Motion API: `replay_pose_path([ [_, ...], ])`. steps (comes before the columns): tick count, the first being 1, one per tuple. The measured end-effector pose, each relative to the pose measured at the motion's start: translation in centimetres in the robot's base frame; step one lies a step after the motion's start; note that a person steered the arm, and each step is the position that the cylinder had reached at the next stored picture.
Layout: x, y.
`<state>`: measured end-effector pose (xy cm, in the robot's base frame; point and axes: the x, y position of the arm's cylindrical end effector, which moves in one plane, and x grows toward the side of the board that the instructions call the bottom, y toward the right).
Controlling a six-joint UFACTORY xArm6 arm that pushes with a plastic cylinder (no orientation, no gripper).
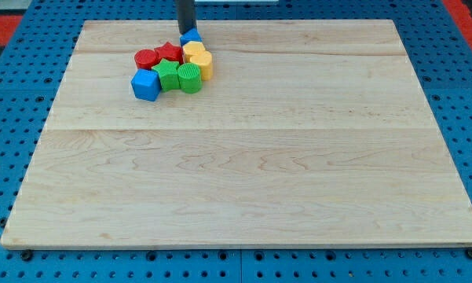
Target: Adjust the blue triangle close right to the yellow heart
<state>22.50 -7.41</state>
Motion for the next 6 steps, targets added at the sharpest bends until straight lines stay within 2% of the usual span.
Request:
replay_pose_path([
  [2, 4.7, 11.1],
  [3, 3.6, 13.7],
  [4, 0.8, 9.0],
  [6, 1.3, 2.4],
])
